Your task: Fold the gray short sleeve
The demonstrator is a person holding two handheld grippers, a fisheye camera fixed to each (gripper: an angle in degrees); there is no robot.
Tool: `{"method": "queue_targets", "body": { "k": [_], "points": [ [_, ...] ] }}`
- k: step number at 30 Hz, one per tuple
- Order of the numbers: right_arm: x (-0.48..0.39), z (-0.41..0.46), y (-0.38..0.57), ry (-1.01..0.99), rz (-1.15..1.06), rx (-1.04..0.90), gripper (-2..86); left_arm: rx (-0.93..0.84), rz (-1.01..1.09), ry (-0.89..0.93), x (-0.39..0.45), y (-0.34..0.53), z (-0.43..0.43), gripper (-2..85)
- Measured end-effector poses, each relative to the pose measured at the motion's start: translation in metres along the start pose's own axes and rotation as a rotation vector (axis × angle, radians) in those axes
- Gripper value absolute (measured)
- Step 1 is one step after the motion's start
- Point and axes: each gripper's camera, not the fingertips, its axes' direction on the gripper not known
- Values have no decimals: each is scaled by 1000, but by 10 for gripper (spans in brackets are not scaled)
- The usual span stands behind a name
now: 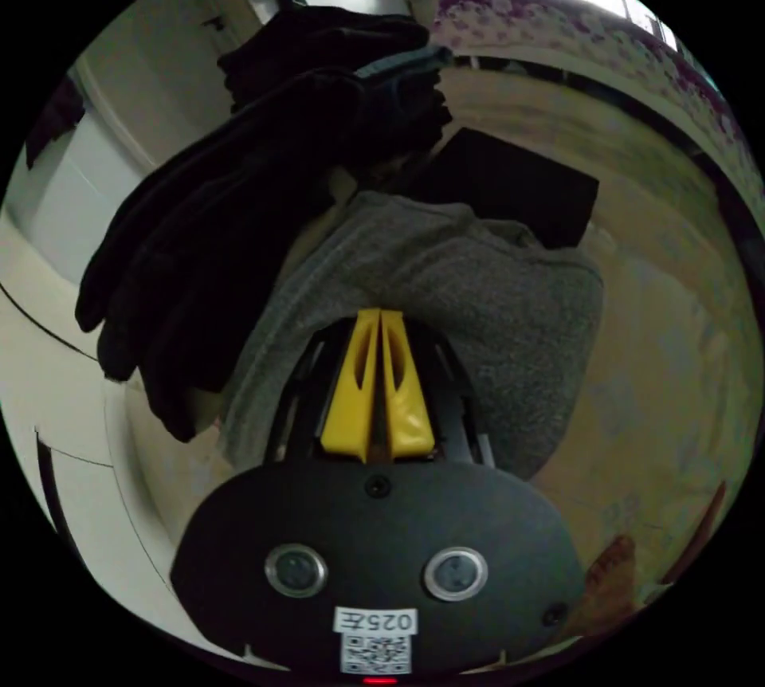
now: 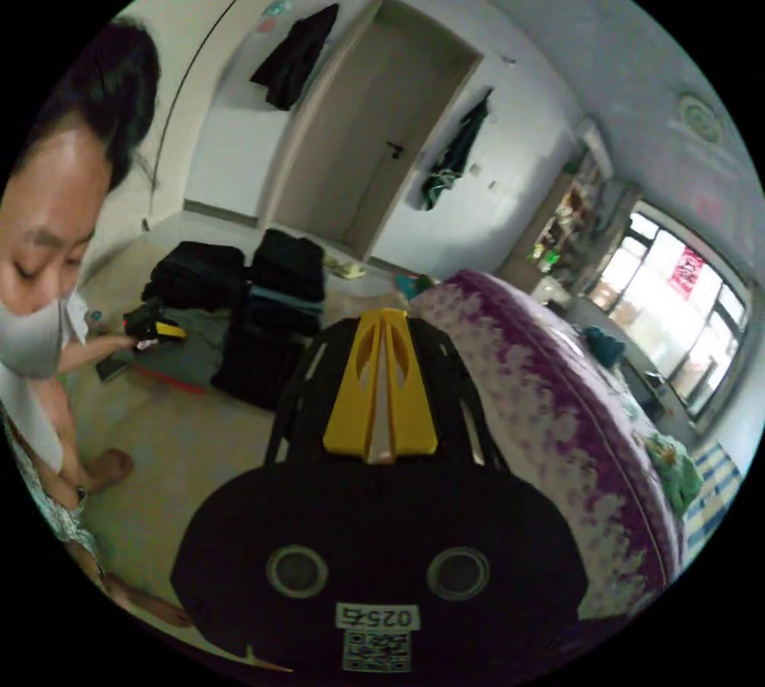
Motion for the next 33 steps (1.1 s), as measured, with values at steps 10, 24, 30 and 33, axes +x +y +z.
{"method": "queue_targets", "body": {
  "k": [10,24,30,33],
  "points": [
    [133,-297,88,695,448,485,2,1040,46,459,152,52,-92,10],
    [431,-253,305,694,1156,-93,187,294,601,1255,614,-4,227,132],
    [591,-220,296,614,1148,-287,161,81,604,1170,781,2,378,134],
    [641,-216,289,510,1192,-321,166,20,599,1108,849,4,443,136]
  ]
}}
